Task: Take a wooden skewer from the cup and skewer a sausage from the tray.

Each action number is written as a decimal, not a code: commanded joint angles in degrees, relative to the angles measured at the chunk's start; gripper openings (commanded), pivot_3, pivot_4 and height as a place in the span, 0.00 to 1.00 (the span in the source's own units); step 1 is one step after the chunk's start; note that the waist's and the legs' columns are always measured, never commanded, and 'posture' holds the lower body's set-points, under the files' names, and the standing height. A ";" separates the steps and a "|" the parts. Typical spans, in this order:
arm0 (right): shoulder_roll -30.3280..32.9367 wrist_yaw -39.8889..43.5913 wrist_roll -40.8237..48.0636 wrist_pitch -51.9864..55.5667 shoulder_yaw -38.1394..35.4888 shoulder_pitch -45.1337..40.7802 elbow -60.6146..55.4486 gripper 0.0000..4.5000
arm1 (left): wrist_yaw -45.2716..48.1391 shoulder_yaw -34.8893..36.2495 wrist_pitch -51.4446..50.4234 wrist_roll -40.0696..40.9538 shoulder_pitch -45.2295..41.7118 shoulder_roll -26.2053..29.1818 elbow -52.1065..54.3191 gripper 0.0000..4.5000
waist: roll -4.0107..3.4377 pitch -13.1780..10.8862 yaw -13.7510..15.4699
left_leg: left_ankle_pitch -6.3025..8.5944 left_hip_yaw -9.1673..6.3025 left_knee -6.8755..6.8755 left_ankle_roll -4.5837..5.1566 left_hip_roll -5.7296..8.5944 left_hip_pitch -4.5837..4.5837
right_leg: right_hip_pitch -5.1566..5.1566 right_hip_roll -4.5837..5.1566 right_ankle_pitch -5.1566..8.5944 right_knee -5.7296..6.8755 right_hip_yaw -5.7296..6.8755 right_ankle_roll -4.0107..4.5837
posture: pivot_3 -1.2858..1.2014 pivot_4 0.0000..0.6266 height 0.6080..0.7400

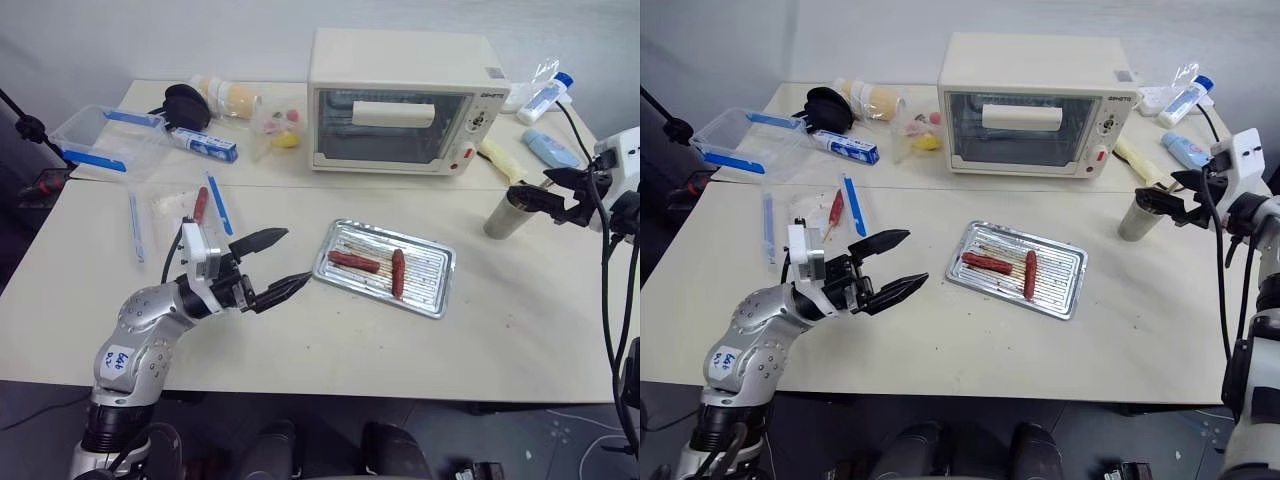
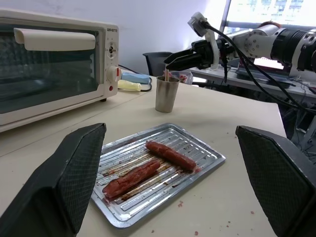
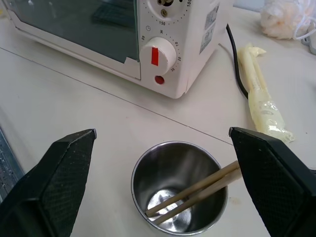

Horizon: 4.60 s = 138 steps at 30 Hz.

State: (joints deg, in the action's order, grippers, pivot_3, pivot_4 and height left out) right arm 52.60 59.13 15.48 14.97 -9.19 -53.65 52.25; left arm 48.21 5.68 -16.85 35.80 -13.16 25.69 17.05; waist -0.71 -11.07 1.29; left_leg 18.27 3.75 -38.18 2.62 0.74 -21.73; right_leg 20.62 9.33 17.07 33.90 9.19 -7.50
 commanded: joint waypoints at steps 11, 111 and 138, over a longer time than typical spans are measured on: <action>2.25 -9.08 -3.07 -3.30 -3.28 -1.08 1.45 1.00 | -1.14 -0.66 2.48 -1.40 -0.42 -1.19 0.72 0.99 | 0.00 0.00 -0.06 | -0.01 0.02 0.01 -0.01 0.00 0.00 | 0.02 -0.01 0.00 0.00 -0.01 0.00 | 0.52 0.24 1.00; -21.09 -19.60 38.29 46.00 -25.90 0.96 -49.42 0.00 | -0.68 -4.40 8.84 -4.58 -8.46 -8.82 -8.17 1.00 | -0.01 0.00 -1.12 | -0.04 -0.10 0.01 -0.04 -0.02 -0.06 | 0.08 0.00 -0.02 0.11 -0.05 0.01 | 0.52 0.24 1.00; -40.86 -54.14 71.47 39.50 -15.40 15.88 -66.60 0.00 | -8.53 -8.27 23.45 -11.30 -21.07 -27.30 -19.74 0.66 | -0.01 0.00 -0.03 | -0.15 0.12 -0.25 0.13 0.11 -0.67 | 0.86 0.04 -0.04 0.55 -0.17 -0.03 | 0.52 0.24 1.00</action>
State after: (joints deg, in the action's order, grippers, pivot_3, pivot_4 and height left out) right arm 10.89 5.15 84.84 55.98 -24.93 -37.86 -11.63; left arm 39.91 -2.21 5.68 24.33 -33.97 -1.19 -4.97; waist -0.72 -11.07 1.26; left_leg 18.12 3.87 -38.43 2.75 0.84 -22.40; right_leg 21.48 9.37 17.03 34.45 9.02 -7.53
